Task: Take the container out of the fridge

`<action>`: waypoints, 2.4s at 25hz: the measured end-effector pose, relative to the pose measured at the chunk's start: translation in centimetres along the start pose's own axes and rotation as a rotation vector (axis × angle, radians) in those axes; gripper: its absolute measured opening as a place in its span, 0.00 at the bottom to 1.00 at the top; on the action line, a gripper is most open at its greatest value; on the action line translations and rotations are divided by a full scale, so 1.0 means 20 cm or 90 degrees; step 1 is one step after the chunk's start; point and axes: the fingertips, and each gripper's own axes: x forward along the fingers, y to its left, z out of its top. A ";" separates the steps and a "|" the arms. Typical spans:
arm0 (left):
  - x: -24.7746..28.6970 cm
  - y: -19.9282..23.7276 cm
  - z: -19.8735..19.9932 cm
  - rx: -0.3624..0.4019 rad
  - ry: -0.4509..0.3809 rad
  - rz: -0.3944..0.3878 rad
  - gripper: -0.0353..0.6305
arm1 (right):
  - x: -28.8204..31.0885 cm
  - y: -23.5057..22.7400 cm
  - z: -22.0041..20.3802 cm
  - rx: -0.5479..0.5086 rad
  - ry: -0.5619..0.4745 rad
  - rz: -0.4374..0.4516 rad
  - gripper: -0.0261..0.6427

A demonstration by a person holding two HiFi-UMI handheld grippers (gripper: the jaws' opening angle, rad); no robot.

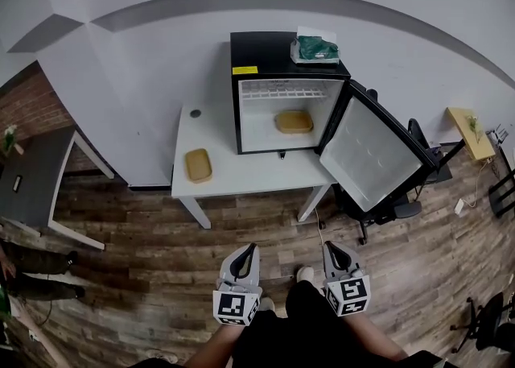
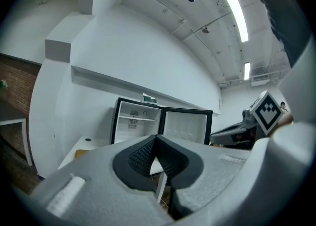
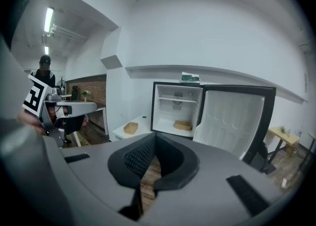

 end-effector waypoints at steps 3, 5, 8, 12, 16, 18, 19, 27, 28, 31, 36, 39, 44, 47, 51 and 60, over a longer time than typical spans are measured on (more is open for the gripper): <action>0.04 0.02 -0.03 -0.002 0.011 -0.003 0.08 | 0.04 -0.01 0.00 0.003 0.004 0.004 0.04; 0.08 0.03 -0.06 0.003 0.021 -0.006 0.08 | 0.07 -0.02 0.00 0.011 0.002 0.006 0.04; 0.12 0.06 -0.09 0.003 0.029 0.009 0.08 | 0.14 -0.03 0.02 0.018 -0.007 0.023 0.04; 0.23 0.12 -0.10 0.005 0.035 0.035 0.08 | 0.31 -0.08 0.07 0.016 -0.018 0.048 0.04; 0.43 0.15 -0.09 0.008 0.042 0.043 0.08 | 0.48 -0.19 0.11 0.011 -0.024 0.065 0.04; 0.54 0.18 -0.07 0.012 0.044 0.046 0.08 | 0.58 -0.26 0.13 0.013 -0.025 0.071 0.04; 0.60 0.19 -0.06 0.014 0.045 0.049 0.08 | 0.63 -0.30 0.14 0.016 -0.025 0.073 0.04; 1.07 0.27 -0.01 0.020 0.051 0.071 0.08 | 1.01 -0.61 0.23 0.027 -0.026 0.090 0.04; 1.13 0.27 -0.01 0.020 0.053 0.073 0.08 | 1.04 -0.64 0.25 0.028 -0.026 0.093 0.04; 1.28 0.27 0.00 0.024 0.060 0.070 0.08 | 1.14 -0.73 0.28 0.030 -0.027 0.102 0.04; 1.52 0.26 -0.03 0.024 0.078 0.052 0.08 | 1.28 -0.85 0.28 0.030 -0.020 0.123 0.04; 1.64 0.25 -0.05 0.024 0.087 0.050 0.08 | 1.37 -0.92 0.25 0.022 -0.005 0.117 0.04; 1.84 0.25 -0.16 0.027 0.131 0.027 0.08 | 1.50 -0.96 0.22 -0.003 0.004 0.134 0.04; 1.93 0.26 -0.19 0.036 0.141 0.023 0.08 | 1.55 -0.95 0.22 -0.009 0.008 0.157 0.04; 2.03 0.30 -0.25 0.048 0.159 0.004 0.08 | 1.60 -0.92 0.24 -0.005 0.003 0.165 0.04; 2.26 0.34 -0.39 0.091 0.197 -0.078 0.08 | 1.67 -0.96 0.29 0.029 0.009 0.089 0.04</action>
